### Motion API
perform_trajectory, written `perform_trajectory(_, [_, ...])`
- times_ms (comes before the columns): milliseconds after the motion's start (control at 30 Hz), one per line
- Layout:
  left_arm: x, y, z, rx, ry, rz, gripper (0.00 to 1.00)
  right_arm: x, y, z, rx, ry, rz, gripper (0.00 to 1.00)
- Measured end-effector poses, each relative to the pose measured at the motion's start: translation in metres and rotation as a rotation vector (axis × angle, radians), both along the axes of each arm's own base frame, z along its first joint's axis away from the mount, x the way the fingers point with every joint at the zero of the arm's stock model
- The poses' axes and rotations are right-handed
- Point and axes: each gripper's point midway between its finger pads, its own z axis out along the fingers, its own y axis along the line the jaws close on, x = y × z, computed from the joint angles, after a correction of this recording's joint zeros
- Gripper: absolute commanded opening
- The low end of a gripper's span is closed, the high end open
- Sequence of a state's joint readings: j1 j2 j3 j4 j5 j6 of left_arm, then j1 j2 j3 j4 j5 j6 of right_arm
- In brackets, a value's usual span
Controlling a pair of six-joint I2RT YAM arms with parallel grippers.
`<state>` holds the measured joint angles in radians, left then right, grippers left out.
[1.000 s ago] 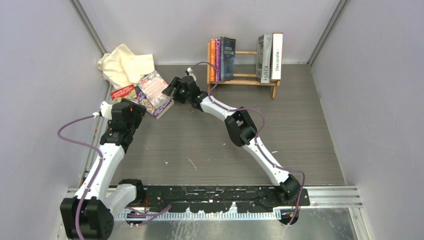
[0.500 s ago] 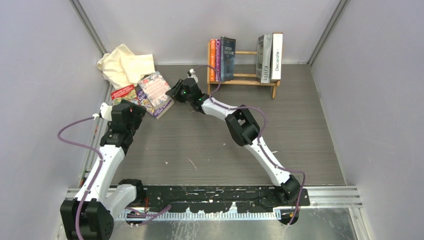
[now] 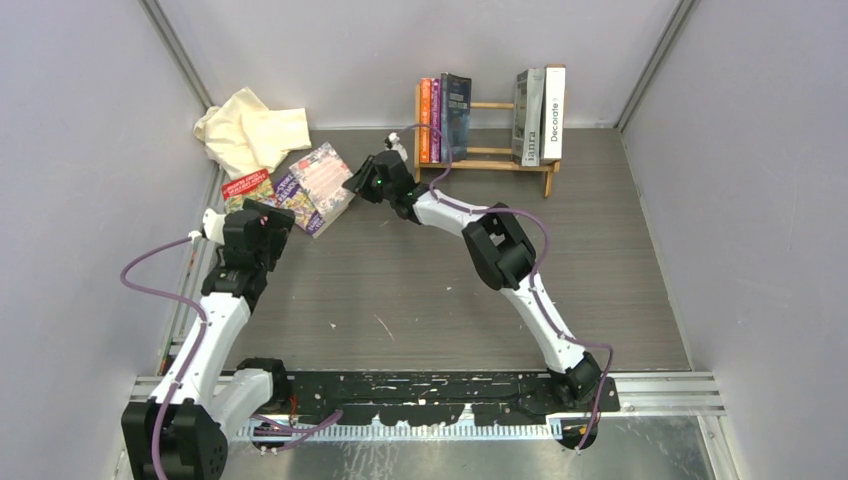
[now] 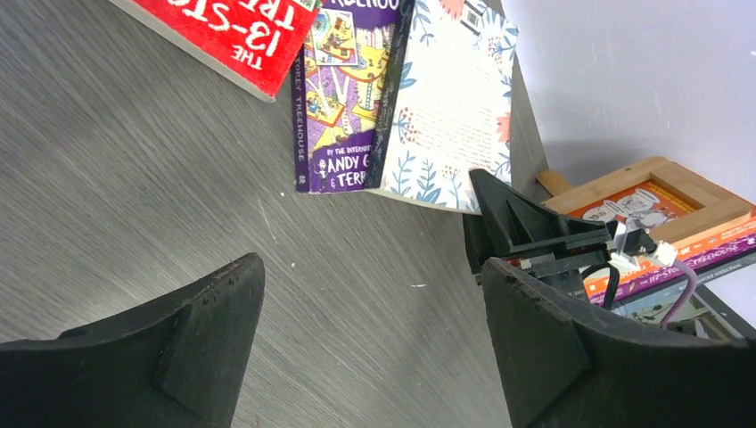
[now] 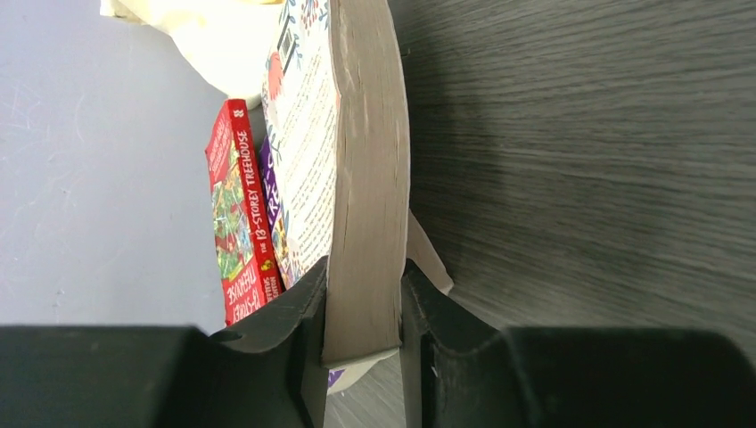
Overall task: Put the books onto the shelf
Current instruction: Pick up the book from the center of the board.
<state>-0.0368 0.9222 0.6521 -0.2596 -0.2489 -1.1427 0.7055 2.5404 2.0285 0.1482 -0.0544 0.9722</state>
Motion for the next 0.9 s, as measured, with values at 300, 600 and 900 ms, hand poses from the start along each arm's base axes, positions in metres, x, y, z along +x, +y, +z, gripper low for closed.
perform_trajectory(300, [0.012, -0.012, 0.002, -0.087, -0.063, -0.032, 0.94, -0.027, -0.022, 0.043, -0.021, 0.019, 0.035, 0.01])
perform_trajectory(600, [0.030, -0.026, -0.011, -0.191, -0.080, -0.076, 0.96, -0.058, -0.041, 0.099, 0.048, 0.075, 0.090, 0.01])
perform_trajectory(900, [0.045, -0.035, -0.021, -0.301, -0.095, -0.067, 0.98, -0.095, -0.051, 0.138, 0.143, 0.143, 0.141, 0.01])
